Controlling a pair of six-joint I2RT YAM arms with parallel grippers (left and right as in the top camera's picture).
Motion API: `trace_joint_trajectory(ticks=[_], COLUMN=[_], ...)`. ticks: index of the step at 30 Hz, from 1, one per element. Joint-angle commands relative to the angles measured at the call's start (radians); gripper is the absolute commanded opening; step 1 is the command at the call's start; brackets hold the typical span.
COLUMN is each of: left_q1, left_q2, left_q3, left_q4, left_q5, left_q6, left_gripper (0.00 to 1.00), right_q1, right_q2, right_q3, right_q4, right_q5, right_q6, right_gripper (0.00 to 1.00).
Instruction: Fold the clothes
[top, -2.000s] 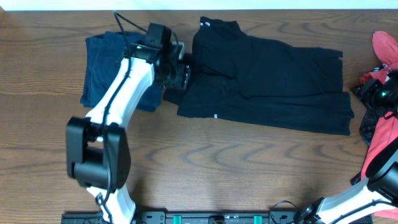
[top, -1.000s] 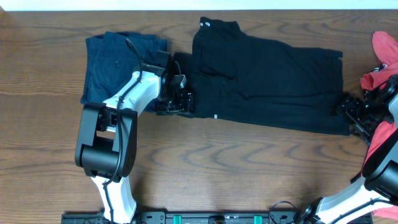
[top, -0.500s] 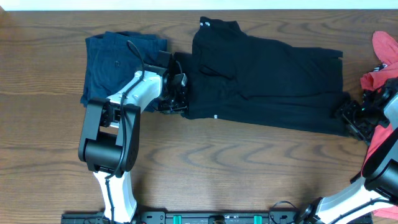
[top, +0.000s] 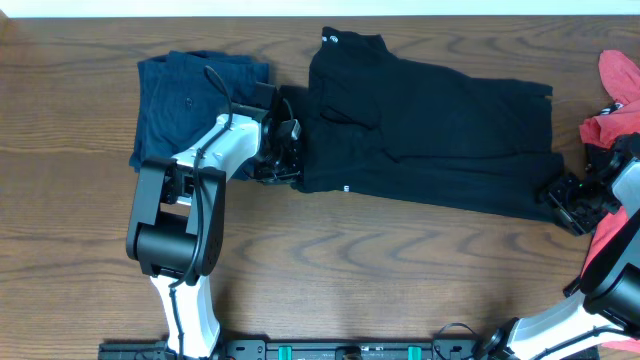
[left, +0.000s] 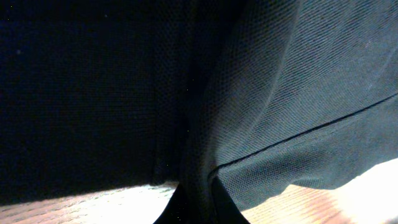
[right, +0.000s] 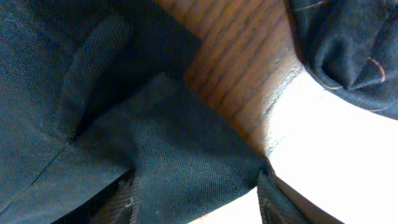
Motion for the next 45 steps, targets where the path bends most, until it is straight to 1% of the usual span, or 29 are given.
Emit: trace_joint_trajectory(ticks=[1, 2, 4, 5, 6, 12, 18, 22, 25, 35, 36, 37, 38, 39, 41, 42, 44, 45], left_q1=[-0.002, -0.002, -0.002, -0.002, -0.002, -0.002, -0.002, -0.005, -0.009, -0.022, -0.022, -0.022, -0.022, -0.022, -0.022, -0.022, -0.021, -0.021], left_q2=[0.027, 0.027, 0.027, 0.024, 0.021, -0.030, -0.100, -0.122, -0.122, -0.122, -0.122, -0.122, -0.122, -0.122, -0.122, -0.125, -0.135, -0.143], left_q3=[-0.017, -0.017, -0.016, -0.016, -0.016, -0.016, -0.016, -0.017, -0.018, -0.018, -0.018, -0.018, -0.018, -0.018, -0.018, -0.018, -0.014, -0.006], left_q4=[-0.011, -0.011, -0.014, -0.023, -0.031, -0.118, -0.285, -0.401, -0.460, -0.553, -0.559, -0.565, -0.571, -0.576, -0.587, -0.591, -0.592, -0.595], left_q5=[-0.015, -0.015, -0.015, -0.016, -0.016, -0.023, -0.029, -0.092, -0.149, -0.156, -0.156, -0.156, -0.156, -0.155, -0.156, -0.156, -0.156, -0.156], left_q6=[-0.008, -0.008, -0.007, -0.002, 0.007, 0.019, 0.019, 0.019, 0.018, 0.019, 0.019, 0.019, 0.019, 0.019, 0.019, 0.019, 0.034, 0.042], left_gripper=[0.06, 0.06, 0.06, 0.06, 0.06, 0.06, 0.06, 0.06, 0.06, 0.06, 0.08, 0.15, 0.30, 0.41, 0.53, 0.57, 0.63, 0.68], right_q1=[-0.003, -0.005, -0.014, -0.023, -0.035, -0.129, -0.188, -0.197, -0.196, -0.196, -0.196, -0.196, -0.196, -0.196, -0.196, -0.196, -0.196, -0.195], right_q2=[0.033, 0.033, 0.033, 0.033, 0.033, 0.033, 0.033, 0.033, 0.033, 0.033, 0.033, 0.033, 0.033, 0.033, 0.033, 0.033, 0.033, 0.033], right_q3=[-0.034, -0.034, -0.030, -0.024, -0.016, 0.076, 0.169, 0.189, 0.190, 0.190, 0.190, 0.190, 0.190, 0.190, 0.192, 0.194, 0.202, 0.208], right_q4=[0.032, 0.035, 0.035, 0.032, 0.027, -0.094, -0.220, -0.236, -0.237, -0.233, -0.231, -0.227, -0.224, -0.219, -0.207, -0.193, -0.157, -0.135], right_q5=[-0.020, -0.021, -0.020, -0.021, -0.023, -0.019, 0.033, 0.047, 0.047, 0.050, 0.050, 0.049, 0.046, 0.042, 0.024, -0.007, -0.100, -0.156], right_q6=[0.014, 0.014, 0.014, 0.014, 0.015, 0.014, 0.010, 0.006, 0.006, 0.002, 0.003, 0.003, 0.003, 0.003, 0.001, -0.019, -0.080, -0.119], right_gripper=[0.27, 0.17, 0.10, 0.04, 0.01, 0.01, 0.01, 0.01, 0.01, 0.02, 0.02, 0.05, 0.12, 0.19, 0.33, 0.42, 0.47, 0.47])
